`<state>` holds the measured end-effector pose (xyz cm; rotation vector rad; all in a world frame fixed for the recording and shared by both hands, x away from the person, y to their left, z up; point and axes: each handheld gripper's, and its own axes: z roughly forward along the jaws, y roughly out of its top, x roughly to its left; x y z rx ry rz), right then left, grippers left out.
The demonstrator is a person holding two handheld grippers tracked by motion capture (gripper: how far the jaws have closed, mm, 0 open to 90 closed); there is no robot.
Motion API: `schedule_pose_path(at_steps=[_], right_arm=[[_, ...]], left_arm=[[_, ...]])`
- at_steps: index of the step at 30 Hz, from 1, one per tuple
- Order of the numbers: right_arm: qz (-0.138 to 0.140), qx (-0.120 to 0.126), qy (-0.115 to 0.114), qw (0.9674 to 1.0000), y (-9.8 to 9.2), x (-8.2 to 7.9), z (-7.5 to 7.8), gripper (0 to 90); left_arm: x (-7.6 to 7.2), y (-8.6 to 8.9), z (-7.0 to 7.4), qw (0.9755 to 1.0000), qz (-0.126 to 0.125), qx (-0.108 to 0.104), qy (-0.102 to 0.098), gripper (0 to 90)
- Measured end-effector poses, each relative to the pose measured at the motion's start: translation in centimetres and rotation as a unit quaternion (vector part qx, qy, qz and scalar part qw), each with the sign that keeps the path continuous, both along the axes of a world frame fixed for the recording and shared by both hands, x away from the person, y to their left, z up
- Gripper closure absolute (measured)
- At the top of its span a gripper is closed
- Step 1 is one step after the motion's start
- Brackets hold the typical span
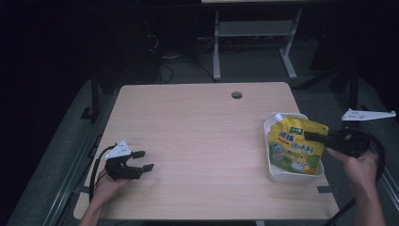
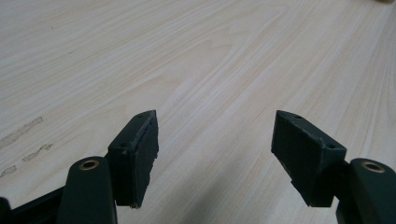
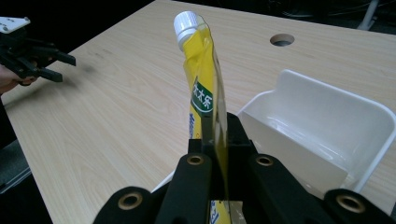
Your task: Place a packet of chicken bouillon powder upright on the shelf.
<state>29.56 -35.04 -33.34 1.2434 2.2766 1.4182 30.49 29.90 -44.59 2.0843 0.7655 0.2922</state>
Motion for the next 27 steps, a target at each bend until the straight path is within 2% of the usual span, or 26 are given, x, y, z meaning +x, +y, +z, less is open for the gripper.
schedule_pose_path(at_steps=[16, 27], right_arm=[[-0.017, 0.021, 0.004, 0.9996, -1.0, -0.3, -1.6, 89.1], [-0.034, 0.044, 0.006, 0.9984, -2.5, -1.0, -3.2, 88.9]], left_arm=[[0.0, -0.1, -0.1, 1.0, -0.001, 0.002, 0.003, 31.4], [0.0, -0.2, -0.2, 1.0, 0.0, 0.004, 0.004, 31.4]])
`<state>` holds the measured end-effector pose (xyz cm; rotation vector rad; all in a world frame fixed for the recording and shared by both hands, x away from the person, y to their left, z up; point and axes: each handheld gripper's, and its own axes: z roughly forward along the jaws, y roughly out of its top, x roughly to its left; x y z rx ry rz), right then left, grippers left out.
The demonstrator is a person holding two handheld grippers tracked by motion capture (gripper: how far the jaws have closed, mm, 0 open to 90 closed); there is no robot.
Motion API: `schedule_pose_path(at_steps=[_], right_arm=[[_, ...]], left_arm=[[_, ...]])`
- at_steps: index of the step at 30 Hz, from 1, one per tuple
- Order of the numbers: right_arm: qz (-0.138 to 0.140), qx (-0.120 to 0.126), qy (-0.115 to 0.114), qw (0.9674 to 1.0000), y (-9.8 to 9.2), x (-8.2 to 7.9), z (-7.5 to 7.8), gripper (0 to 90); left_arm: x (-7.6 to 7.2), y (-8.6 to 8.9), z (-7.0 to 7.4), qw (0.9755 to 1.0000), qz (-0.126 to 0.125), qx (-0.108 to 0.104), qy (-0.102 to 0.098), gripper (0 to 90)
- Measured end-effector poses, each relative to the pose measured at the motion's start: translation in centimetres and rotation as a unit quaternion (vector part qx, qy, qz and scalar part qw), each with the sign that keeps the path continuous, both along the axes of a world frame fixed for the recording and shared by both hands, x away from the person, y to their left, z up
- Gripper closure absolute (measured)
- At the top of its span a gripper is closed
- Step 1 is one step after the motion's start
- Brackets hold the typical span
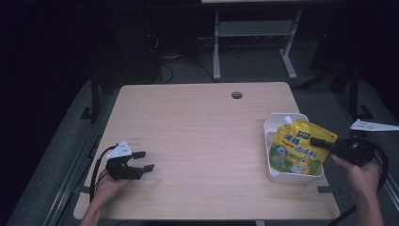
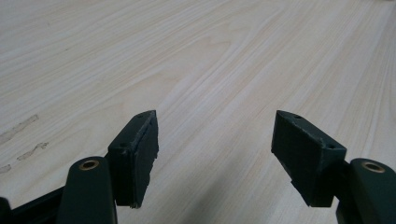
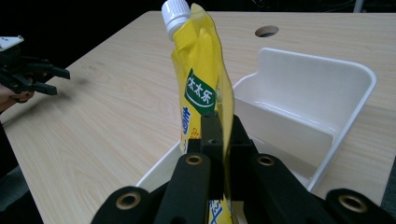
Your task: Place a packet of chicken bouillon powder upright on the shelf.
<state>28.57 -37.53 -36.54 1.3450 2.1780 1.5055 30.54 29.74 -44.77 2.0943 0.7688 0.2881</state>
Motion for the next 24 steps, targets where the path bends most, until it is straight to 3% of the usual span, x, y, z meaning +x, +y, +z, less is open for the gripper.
schedule_pose_path(at_steps=[8, 11, 15, 19, 24], right_arm=[[-0.005, 0.017, 0.004, 0.9998, -0.8, -0.4, -1.0, 89.1], [-0.003, 0.012, 0.004, 0.9999, -0.7, -0.4, -0.8, 88.8], [-0.003, 0.013, 0.005, 0.9999, -0.6, -0.4, -0.5, 81.1], [-0.019, 0.01, -0.005, 0.9998, -0.6, -0.4, 0.4, 67.1], [-0.027, 0.005, -0.02, 0.9994, -0.4, -0.2, 2.0, 60.8]], left_arm=[[0.0, -0.1, -0.1, 1.0, 0.0, 0.001, 0.002, 31.4], [0.0, -0.1, -0.1, 1.0, 0.0, 0.001, 0.001, 31.4], [0.0, -0.1, -0.1, 1.0, 0.001, 0.0, 0.002, 31.2], [0.0, -0.1, -0.1, 1.0, 0.0, 0.002, 0.002, 31.2], [0.0, 0.0, 0.0, 1.0, 0.0, -0.001, 0.002, 31.1]])
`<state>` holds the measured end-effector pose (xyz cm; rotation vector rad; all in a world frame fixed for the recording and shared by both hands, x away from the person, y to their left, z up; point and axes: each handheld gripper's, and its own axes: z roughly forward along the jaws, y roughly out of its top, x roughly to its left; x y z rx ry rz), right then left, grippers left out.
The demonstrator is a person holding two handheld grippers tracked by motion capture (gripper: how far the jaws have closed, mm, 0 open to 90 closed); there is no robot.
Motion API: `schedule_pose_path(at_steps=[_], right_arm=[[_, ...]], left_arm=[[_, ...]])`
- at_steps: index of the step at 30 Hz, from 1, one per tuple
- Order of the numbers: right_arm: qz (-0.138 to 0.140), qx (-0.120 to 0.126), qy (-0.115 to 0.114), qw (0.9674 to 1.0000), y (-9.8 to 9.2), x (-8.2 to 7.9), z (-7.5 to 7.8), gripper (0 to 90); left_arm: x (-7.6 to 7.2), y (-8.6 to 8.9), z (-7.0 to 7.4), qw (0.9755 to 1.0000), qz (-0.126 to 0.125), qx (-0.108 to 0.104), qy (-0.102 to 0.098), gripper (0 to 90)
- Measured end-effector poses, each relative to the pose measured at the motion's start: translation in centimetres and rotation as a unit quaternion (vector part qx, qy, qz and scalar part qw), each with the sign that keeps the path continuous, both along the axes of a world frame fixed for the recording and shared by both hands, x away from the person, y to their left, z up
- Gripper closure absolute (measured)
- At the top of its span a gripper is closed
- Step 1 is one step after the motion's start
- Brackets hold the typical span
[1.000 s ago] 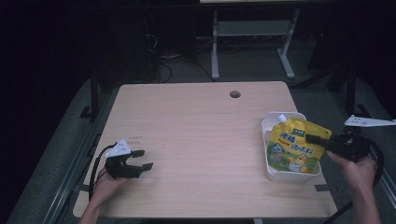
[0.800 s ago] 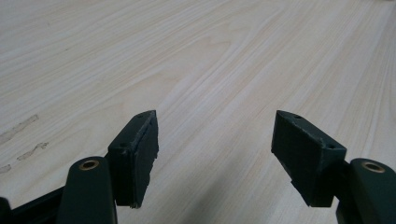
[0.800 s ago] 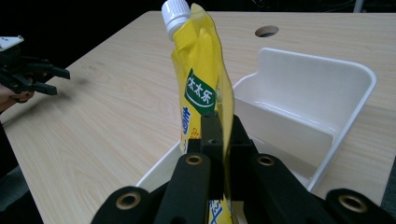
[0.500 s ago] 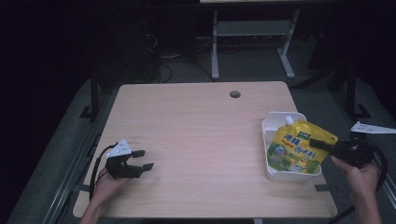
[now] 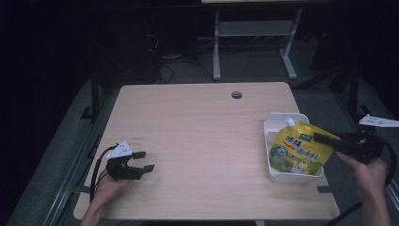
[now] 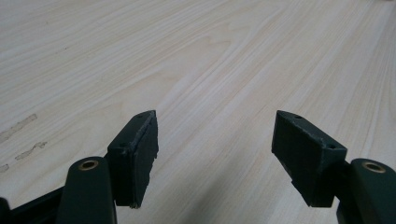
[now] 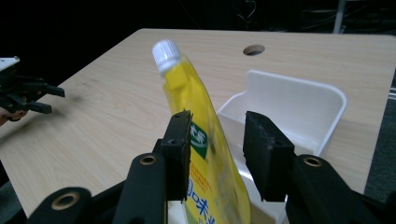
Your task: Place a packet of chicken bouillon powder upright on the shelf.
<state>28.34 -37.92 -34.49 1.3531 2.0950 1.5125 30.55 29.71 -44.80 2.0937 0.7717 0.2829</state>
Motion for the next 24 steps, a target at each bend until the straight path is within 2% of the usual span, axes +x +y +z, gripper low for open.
schedule_pose_path(at_steps=[6, 14, 24], right_arm=[[-0.003, -0.01, -0.02, 0.9997, 0.5, 0.2, 2.4, 57.5], [0.013, -0.025, -0.043, 0.9987, 2.1, 0.4, 5.1, 53.9], [0.041, -0.042, -0.047, 0.9972, 4.5, 0.7, 6.2, 50.7]], left_arm=[[0.0, 0.0, 0.0, 1.0, -0.001, 0.0, 0.001, 31.0], [0.0, 0.0, 0.0, 1.0, 0.0, -0.002, 0.0, 30.6], [0.0, 0.1, 0.1, 1.0, 0.0, -0.003, -0.001, 30.1]])
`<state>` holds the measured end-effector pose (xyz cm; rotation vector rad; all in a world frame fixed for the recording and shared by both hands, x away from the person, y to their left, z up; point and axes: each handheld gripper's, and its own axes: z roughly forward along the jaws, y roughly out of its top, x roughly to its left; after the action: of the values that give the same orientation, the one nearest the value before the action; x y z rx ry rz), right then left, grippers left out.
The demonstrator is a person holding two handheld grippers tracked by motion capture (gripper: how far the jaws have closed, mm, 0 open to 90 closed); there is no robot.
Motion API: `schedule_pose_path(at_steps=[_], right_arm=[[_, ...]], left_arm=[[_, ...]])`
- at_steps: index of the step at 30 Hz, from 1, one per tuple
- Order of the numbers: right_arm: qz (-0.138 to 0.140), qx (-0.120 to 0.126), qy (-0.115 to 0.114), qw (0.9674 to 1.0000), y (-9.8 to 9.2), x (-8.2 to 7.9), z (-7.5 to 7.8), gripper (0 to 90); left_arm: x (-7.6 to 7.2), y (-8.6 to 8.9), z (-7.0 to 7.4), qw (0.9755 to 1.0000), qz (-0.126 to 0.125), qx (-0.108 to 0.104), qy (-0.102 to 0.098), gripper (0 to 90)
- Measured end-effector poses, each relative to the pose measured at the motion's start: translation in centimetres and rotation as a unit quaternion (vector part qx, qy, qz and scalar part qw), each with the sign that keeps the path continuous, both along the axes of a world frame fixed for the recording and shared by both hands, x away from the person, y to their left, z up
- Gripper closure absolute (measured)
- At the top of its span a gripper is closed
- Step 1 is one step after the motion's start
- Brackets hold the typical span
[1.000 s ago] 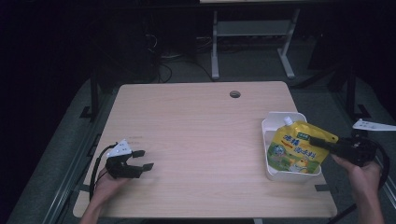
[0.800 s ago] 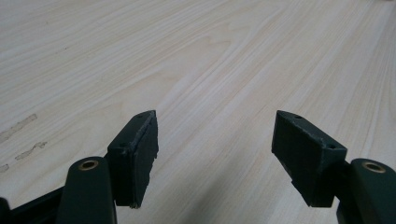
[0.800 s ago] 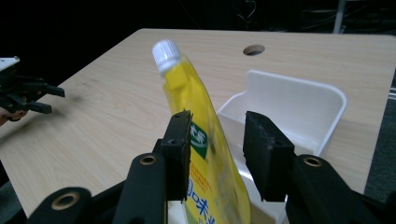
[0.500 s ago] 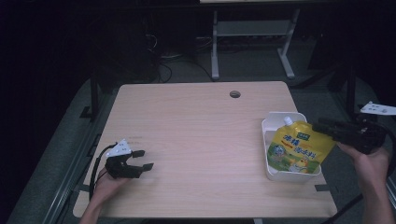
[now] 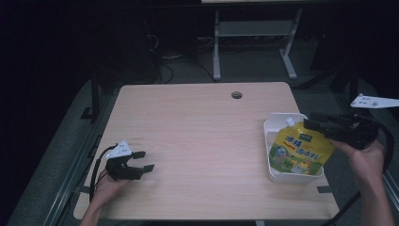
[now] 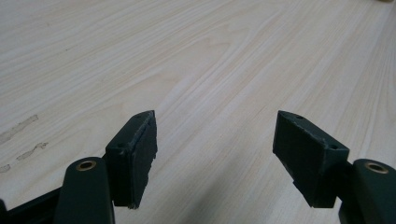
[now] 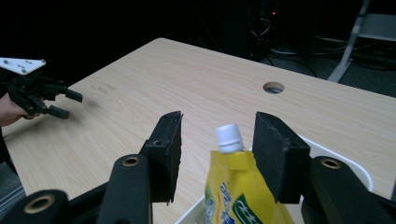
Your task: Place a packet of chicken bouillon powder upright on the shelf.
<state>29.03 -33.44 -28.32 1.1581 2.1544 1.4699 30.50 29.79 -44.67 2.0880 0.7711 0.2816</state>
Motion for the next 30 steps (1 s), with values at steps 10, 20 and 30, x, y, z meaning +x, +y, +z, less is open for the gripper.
schedule_pose_path(at_steps=[10, 20, 30], right_arm=[[0.031, -0.009, 0.006, 0.9995, 2.9, 0.0, 0.1, 47.8], [0.055, -0.017, 0.018, 0.9982, 6.0, 0.3, -1.1, 44.3], [0.081, -0.028, 0.034, 0.9958, 8.7, 0.5, -2.6, 42.0]], left_arm=[[0.0, 0.0, 0.0, 1.0, -0.001, 0.0, -0.001, 30.0], [0.0, 0.0, 0.0, 1.0, -0.002, 0.0, 0.001, 29.8], [-0.1, 0.0, 0.0, 1.0, -0.003, -0.003, 0.001, 29.8]])
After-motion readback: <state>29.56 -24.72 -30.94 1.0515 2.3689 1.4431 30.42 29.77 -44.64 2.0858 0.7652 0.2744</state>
